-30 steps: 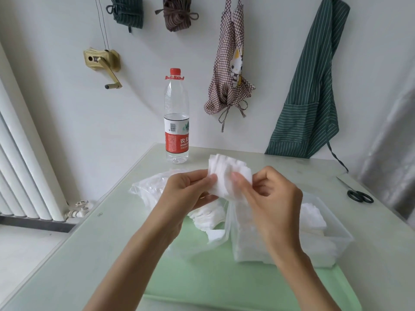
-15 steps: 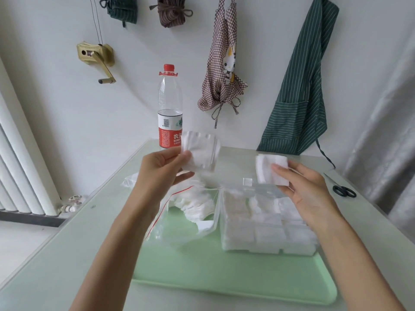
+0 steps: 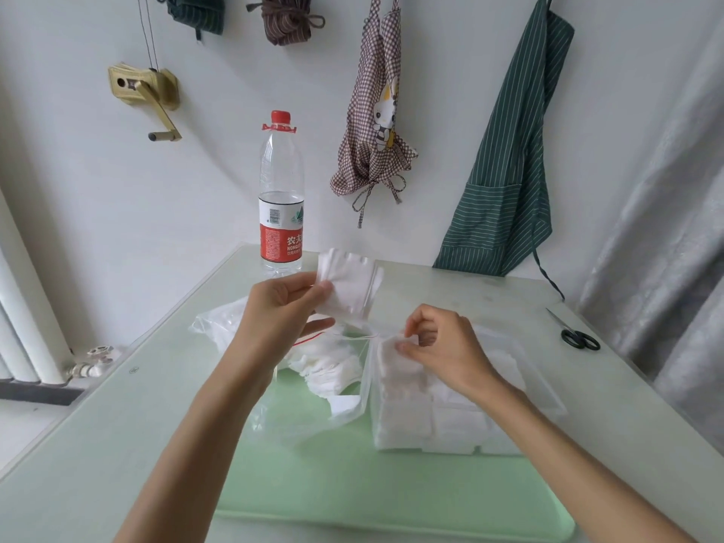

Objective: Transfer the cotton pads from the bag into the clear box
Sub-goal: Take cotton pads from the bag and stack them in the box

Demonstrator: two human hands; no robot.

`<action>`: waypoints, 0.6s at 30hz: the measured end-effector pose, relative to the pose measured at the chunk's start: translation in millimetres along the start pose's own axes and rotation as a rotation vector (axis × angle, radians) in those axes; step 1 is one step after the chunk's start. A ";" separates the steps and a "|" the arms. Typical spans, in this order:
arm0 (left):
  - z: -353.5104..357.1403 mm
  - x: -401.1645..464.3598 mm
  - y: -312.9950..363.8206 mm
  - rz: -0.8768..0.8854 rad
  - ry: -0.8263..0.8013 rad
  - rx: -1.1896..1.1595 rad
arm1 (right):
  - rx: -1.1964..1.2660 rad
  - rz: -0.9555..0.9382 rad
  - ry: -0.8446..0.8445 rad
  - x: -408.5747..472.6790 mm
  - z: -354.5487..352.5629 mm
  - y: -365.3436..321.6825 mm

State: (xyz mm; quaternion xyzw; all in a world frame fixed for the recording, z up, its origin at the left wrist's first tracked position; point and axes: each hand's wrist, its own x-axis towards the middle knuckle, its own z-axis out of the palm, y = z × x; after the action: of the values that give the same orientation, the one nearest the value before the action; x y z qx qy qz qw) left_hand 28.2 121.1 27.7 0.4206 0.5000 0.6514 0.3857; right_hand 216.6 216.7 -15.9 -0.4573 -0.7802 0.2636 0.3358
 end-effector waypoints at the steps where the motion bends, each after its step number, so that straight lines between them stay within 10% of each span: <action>1: -0.4 0.4 0.5 0.010 0.001 -0.001 | -0.155 -0.057 0.046 -2.2 1.1 -0.5; 5: -1.9 0.4 1.8 0.037 -0.002 -0.016 | -0.635 -0.310 0.050 -7.9 0.4 -12.8; 18: 1.4 0.9 -1.8 0.035 -0.073 0.032 | -0.683 -0.088 -0.535 3.6 -4.9 -22.6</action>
State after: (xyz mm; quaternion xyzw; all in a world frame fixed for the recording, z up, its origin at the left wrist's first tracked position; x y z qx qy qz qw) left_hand 29.4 122.8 26.3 0.4590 0.4883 0.6343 0.3855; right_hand 207.0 210.4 4.5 -0.4239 -0.9009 0.0853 -0.0379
